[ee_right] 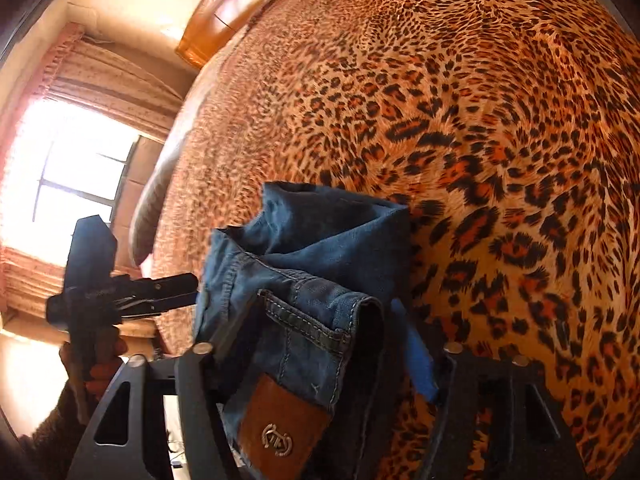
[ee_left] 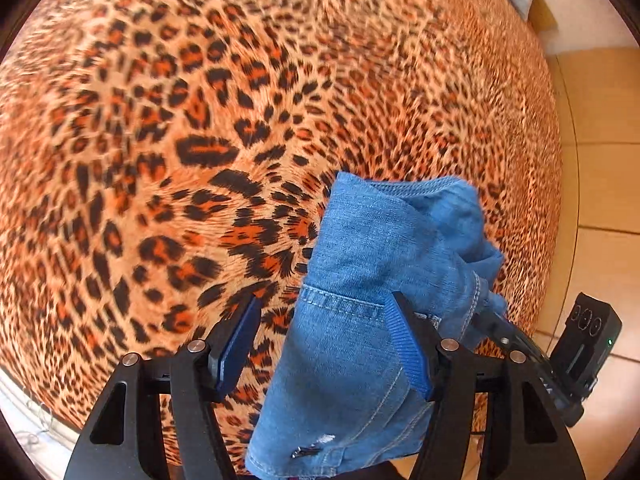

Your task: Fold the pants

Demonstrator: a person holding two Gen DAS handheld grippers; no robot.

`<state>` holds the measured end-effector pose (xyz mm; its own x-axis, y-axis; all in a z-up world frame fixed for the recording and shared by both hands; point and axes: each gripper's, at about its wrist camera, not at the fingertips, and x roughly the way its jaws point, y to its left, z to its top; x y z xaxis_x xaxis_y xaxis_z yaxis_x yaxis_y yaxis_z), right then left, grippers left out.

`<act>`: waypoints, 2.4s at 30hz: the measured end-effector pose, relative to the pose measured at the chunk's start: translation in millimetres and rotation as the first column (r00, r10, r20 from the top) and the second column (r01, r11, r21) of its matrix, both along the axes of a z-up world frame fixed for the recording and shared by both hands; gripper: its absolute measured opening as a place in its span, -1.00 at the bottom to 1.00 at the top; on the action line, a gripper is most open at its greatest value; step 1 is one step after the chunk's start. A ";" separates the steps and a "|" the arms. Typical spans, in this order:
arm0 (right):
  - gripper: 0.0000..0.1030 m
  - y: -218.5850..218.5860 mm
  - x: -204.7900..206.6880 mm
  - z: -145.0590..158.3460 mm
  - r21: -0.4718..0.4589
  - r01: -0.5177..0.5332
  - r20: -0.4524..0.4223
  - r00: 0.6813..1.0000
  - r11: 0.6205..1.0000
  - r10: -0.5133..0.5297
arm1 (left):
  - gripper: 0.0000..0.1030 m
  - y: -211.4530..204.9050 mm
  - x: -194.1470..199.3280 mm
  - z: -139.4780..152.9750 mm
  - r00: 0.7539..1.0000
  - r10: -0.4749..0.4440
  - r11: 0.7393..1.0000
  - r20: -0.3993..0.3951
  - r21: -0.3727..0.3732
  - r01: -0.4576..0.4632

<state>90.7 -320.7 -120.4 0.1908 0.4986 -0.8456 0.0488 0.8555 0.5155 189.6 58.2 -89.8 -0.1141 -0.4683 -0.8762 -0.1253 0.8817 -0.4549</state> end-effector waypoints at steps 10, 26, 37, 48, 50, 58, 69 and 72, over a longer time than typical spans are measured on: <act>-0.50 13.4 5.6 2.4 -0.378 0.102 -0.023 0.993 0.920 -0.120 | -0.06 -44.9 34.4 -14.4 0.965 -0.251 0.968 0.075 0.050 0.248; -0.59 -5.5 -112.8 31.8 -0.076 0.154 -0.049 0.986 0.985 -0.157 | -0.18 -56.6 -97.4 15.5 0.886 -0.451 0.887 0.109 0.164 0.431; 0.36 -59.5 -103.5 44.9 0.020 0.386 -0.043 0.922 0.922 -0.385 | 0.24 -42.3 -34.9 38.7 0.935 -0.274 0.957 0.227 0.156 0.243; 0.36 -22.0 -21.4 2.2 -0.078 0.333 -0.079 0.938 0.940 -0.339 | 0.22 -64.5 4.1 0.8 0.947 -0.244 0.956 0.209 0.217 0.199; 0.36 -15.9 -24.2 4.9 -0.100 0.329 -0.060 0.940 0.939 -0.335 | 0.22 -72.8 1.3 -2.5 0.938 -0.262 0.950 0.229 0.233 0.209; 0.38 -15.4 -15.9 -6.9 -0.121 0.333 -0.081 0.936 0.935 -0.344 | 0.22 -70.7 11.6 -3.6 0.955 -0.232 0.963 0.184 0.184 0.199; -0.43 -4.2 0.8 -1.8 -0.114 0.275 -0.032 0.959 0.955 -0.280 | -0.45 -78.3 17.9 11.8 0.943 -0.274 0.953 0.188 0.182 0.240; -0.50 -10.5 6.0 15.2 -0.109 0.282 0.037 0.959 0.953 -0.280 | -0.49 -75.2 32.0 0.8 0.961 -0.222 0.968 0.167 0.153 0.197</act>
